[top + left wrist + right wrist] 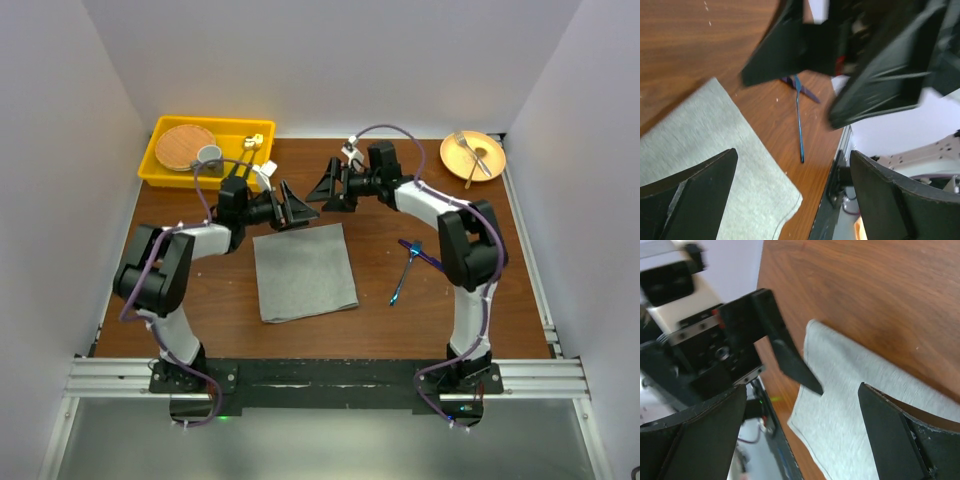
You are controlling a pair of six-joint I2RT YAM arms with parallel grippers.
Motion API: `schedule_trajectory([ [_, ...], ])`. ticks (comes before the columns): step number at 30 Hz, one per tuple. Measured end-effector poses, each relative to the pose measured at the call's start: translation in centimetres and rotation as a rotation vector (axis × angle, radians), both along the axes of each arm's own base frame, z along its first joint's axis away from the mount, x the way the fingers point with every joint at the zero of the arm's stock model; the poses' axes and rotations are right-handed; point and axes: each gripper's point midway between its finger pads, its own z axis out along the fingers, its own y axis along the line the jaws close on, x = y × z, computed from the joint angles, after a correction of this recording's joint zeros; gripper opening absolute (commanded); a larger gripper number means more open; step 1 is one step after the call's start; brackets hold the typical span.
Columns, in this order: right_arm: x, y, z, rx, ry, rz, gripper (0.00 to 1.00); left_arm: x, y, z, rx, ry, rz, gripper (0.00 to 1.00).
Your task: Fold the napkin into a case and place the utensils inside
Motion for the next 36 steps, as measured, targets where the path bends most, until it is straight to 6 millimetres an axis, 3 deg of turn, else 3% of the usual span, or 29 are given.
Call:
schedule_trajectory([
  [5, 0.8, 1.4, -4.8, 0.028, 0.191, -0.039, 0.98, 2.2, 0.1, -1.4, -0.082, 0.079, 0.033, 1.00],
  [16, 1.0, 2.3, -5.7, 0.052, 0.246, -0.056, 0.98, 3.5, 1.5, -5.4, -0.112, 0.191, 0.079, 1.00],
  [21, 0.6, 1.7, -9.8, 0.001, 0.295, -0.050, 0.98, 3.2, 2.6, -7.4, -0.095, 0.233, 0.105, 1.00],
  [29, 0.5, 1.0, -10.2, 0.002, 0.254, 0.014, 0.98, 3.0, 4.5, -8.1, -0.097, 0.242, 0.132, 1.00],
  [36, 0.3, 0.9, -10.2, -0.005, 0.209, 0.059, 0.98, 2.4, 7.8, -8.0, -0.090, 0.228, 0.166, 1.00],
])
